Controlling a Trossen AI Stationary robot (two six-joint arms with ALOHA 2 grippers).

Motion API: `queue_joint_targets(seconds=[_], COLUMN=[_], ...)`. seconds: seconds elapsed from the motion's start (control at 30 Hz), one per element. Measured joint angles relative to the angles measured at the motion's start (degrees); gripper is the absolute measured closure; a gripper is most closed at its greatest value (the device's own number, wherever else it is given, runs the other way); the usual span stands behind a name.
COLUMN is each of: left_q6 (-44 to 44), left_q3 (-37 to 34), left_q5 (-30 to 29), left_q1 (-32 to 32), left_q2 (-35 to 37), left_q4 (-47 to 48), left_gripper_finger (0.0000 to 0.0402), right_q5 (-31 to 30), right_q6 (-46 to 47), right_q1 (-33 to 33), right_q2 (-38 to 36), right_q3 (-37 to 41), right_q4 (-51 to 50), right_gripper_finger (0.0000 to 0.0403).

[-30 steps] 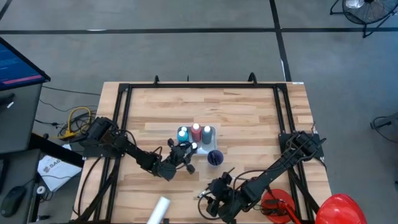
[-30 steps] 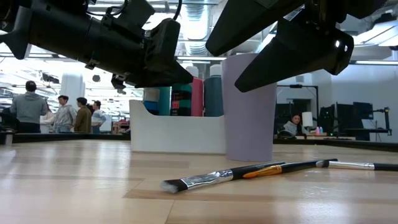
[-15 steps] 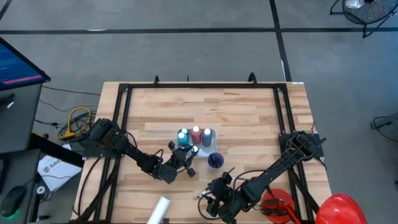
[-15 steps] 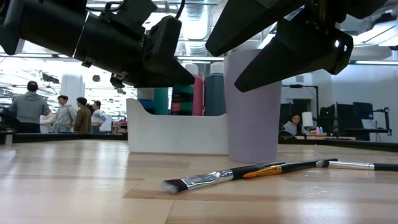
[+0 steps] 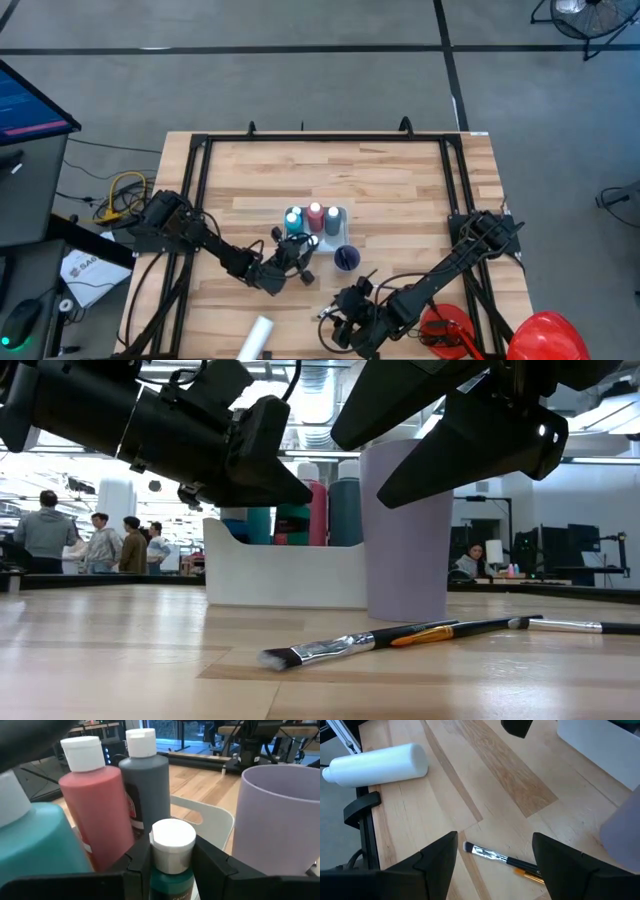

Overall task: Pick & Place Paint Supplies
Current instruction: Put the green paint bottle into the white bin

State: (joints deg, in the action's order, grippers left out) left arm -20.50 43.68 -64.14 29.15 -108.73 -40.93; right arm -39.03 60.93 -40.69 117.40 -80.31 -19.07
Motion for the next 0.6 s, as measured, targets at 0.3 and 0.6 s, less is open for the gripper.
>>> queue_joint_targets(seconds=[0.3,0.6], left_q6=[-1.26,-2.28], left_q3=[0.02,-0.24], left_q5=[2.12,3.62], left_q1=[-0.33,-0.63], left_q2=[0.04,0.22], left_q4=[1.81,2.45], left_gripper_finger=[0.0305,0.0304], right_q5=[0.00,0.00], right_q6=[0.00,0.00], right_q1=[0.00,0.00], right_q2=[0.02,0.02], right_q3=[0.00,0.00], right_q4=[-0.11,-0.13], right_gripper_finger=[0.0154,0.0154])
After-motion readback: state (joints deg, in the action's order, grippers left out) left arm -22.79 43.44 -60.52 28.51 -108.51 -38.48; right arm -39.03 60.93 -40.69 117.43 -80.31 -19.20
